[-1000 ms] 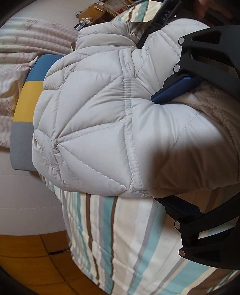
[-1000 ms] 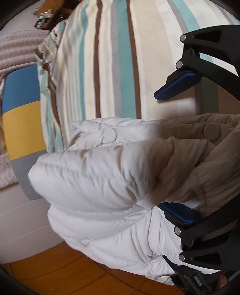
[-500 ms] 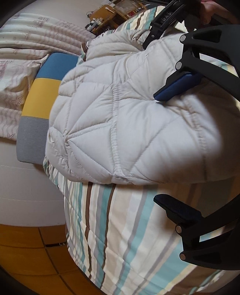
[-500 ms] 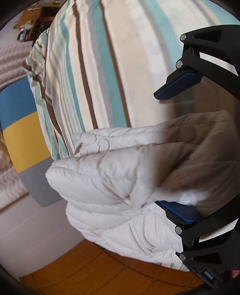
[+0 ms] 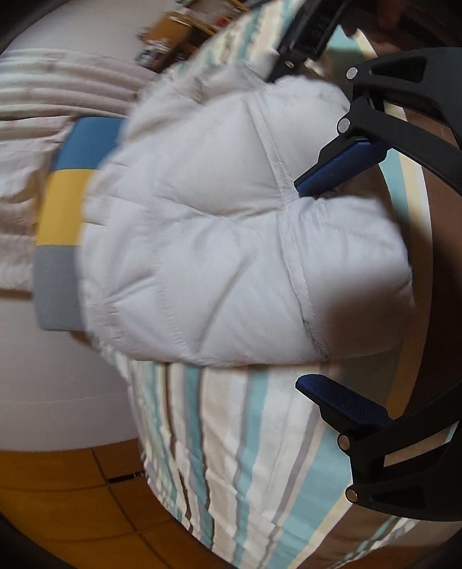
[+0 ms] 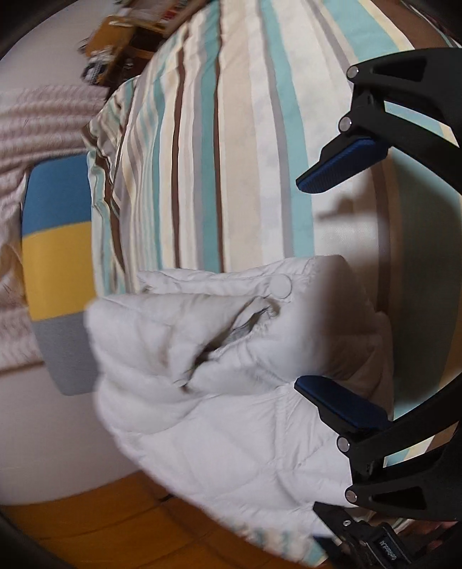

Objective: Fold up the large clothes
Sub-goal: 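Lower the folded jacket onto the bed and open both tools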

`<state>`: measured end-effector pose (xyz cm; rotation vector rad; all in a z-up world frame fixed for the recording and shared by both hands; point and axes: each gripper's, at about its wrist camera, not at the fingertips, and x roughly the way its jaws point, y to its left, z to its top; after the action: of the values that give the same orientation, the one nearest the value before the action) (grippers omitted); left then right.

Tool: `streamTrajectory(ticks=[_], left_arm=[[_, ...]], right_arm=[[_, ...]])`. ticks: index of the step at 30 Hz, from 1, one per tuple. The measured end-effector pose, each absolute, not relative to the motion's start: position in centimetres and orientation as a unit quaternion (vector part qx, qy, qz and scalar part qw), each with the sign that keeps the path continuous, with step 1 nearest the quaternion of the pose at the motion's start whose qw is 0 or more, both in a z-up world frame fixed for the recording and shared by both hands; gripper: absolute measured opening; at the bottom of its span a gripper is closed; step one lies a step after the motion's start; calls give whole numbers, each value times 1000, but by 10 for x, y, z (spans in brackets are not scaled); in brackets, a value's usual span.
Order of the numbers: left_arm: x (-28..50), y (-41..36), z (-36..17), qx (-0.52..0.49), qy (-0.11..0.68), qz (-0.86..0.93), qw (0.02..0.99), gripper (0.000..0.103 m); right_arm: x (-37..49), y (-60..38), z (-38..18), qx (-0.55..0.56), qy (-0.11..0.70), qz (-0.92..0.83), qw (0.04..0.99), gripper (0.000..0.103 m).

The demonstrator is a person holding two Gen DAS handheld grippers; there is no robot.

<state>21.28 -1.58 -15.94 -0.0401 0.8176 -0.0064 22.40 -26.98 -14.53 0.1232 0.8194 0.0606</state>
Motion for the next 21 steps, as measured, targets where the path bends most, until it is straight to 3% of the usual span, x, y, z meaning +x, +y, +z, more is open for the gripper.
streamTrajectory(ticks=[3,21], left_arm=[[215,-9,-166,-42,411,-4,910,100],[153,-10,-143,-60,358,15,932,100]], right_arm=[[227,-262,-154,17,391,24,920,101],[171,-267,-133,50,397,45,915,101]])
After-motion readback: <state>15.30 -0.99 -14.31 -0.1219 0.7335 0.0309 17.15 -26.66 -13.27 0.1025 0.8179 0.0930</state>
